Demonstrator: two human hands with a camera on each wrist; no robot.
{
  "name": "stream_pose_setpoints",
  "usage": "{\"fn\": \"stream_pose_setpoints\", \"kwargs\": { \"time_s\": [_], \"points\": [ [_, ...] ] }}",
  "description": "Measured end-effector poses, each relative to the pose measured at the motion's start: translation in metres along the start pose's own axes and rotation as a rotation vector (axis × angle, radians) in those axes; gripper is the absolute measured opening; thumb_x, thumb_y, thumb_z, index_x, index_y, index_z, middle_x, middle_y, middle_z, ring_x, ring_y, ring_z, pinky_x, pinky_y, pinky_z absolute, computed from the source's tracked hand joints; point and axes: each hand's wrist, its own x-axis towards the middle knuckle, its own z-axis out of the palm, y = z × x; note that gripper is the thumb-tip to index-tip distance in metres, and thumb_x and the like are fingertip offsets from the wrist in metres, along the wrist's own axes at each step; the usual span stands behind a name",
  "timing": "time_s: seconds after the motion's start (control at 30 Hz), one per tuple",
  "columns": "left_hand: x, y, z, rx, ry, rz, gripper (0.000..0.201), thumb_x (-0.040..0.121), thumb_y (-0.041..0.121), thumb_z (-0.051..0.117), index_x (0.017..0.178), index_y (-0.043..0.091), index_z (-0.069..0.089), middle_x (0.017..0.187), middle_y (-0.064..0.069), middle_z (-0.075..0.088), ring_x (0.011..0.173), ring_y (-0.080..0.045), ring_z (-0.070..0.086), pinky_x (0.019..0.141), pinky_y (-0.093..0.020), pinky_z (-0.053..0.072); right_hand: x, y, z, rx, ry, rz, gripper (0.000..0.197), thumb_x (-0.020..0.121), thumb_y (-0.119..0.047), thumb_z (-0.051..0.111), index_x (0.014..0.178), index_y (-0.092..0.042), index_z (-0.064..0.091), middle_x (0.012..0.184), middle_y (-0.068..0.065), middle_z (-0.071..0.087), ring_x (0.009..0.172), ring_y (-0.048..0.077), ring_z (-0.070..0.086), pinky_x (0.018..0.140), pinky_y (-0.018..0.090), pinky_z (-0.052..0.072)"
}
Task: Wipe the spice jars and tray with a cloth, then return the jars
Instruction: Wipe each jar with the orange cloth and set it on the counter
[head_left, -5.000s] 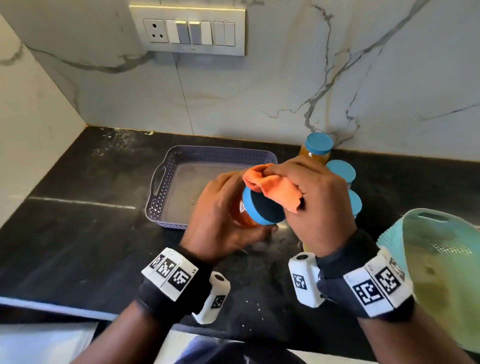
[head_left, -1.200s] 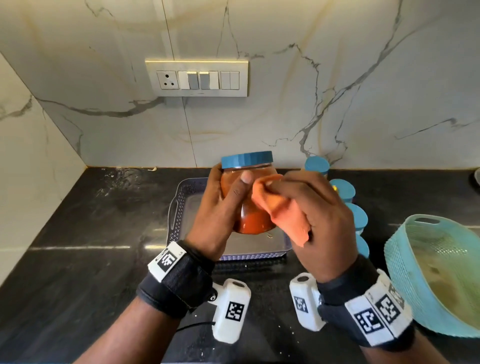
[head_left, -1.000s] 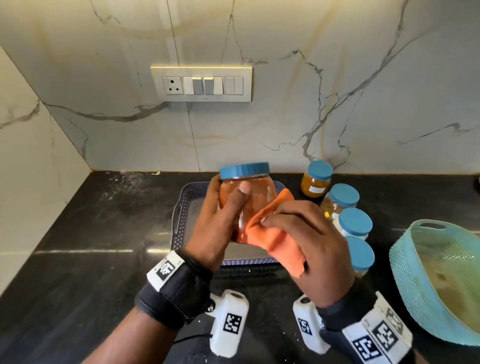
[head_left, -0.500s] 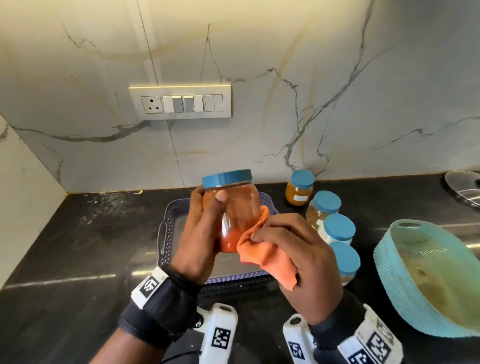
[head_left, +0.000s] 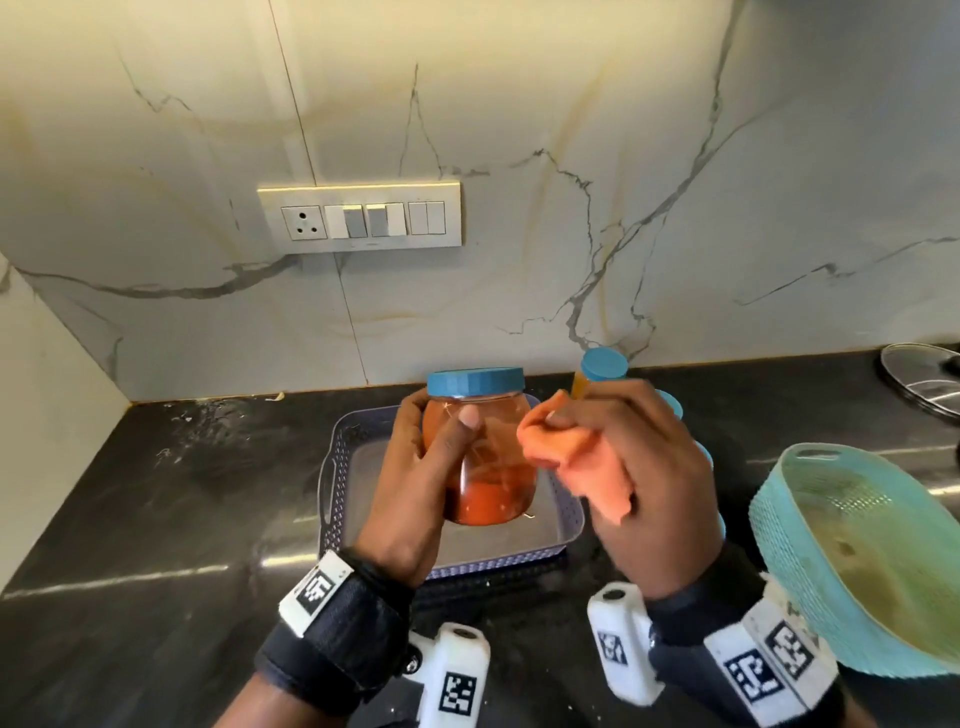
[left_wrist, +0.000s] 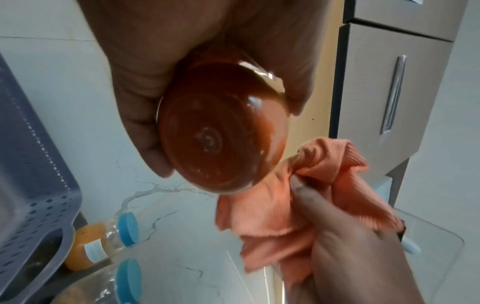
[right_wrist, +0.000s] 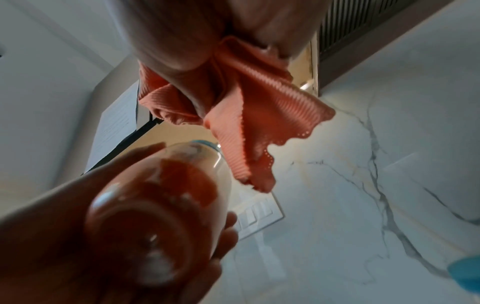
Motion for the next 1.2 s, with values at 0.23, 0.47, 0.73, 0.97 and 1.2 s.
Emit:
{"fn": "stream_pose_setpoints", "kwargs": {
  "time_s": [0.23, 0.47, 0.73, 0.97, 1.2],
  "points": [
    [0.005, 0.006, 0.002, 0.017, 0.021, 0.036, 0.069, 0.088, 0.051, 0.062, 0.127, -0.005, 0.054, 0.126, -0.024, 0.065, 0.120, -0.044, 0.061, 0.104, -0.066, 0.044, 0.002, -0.009, 0.016, 0.090, -0.141, -0.054, 0.032, 0.080, -0.024, 0.076, 0.110, -0.016, 0.070, 0.117, 0.003, 0.063, 0.111, 0.020, 0.061, 0.087, 0.034, 0.055],
    [0.004, 0.016, -0.010, -0.023, 0.054, 0.029, 0.072, 0.084, 0.050, 0.066, 0.129, -0.004, 0.053, 0.127, -0.032, 0.060, 0.119, -0.055, 0.056, 0.098, -0.074, 0.043, -0.020, -0.017, 0.027, 0.105, -0.221, -0.109, 0.033, 0.080, -0.029, 0.075, 0.110, -0.022, 0.062, 0.116, 0.002, 0.061, 0.107, 0.012, 0.057, 0.086, 0.021, 0.050],
    [0.001, 0.011, -0.016, 0.003, -0.087, -0.064, 0.080, 0.078, 0.053, 0.074, 0.138, 0.012, 0.043, 0.137, -0.016, 0.059, 0.126, -0.036, 0.060, 0.098, -0.056, 0.053, 0.028, -0.008, 0.025, 0.114, -0.034, -0.018, 0.027, 0.081, -0.016, 0.079, 0.107, -0.009, 0.073, 0.108, 0.006, 0.067, 0.103, 0.017, 0.063, 0.086, 0.025, 0.055],
    [0.003, 0.009, -0.028, -0.035, -0.084, -0.126, 0.076, 0.082, 0.045, 0.076, 0.142, 0.016, 0.039, 0.125, -0.001, 0.070, 0.113, -0.024, 0.069, 0.085, -0.050, 0.060, 0.014, -0.015, 0.035, 0.090, -0.093, -0.001, 0.033, 0.079, -0.022, 0.077, 0.110, -0.012, 0.072, 0.114, 0.006, 0.065, 0.108, 0.017, 0.061, 0.090, 0.021, 0.052],
    [0.009, 0.004, -0.029, -0.067, -0.040, -0.121, 0.085, 0.082, 0.058, 0.068, 0.144, 0.005, 0.041, 0.138, -0.028, 0.055, 0.123, -0.048, 0.058, 0.097, -0.069, 0.047, -0.030, -0.022, 0.040, 0.020, -0.253, -0.077, 0.046, 0.079, -0.034, 0.073, 0.121, -0.029, 0.056, 0.123, 0.000, 0.059, 0.117, 0.017, 0.055, 0.093, 0.022, 0.048]
  ]
}}
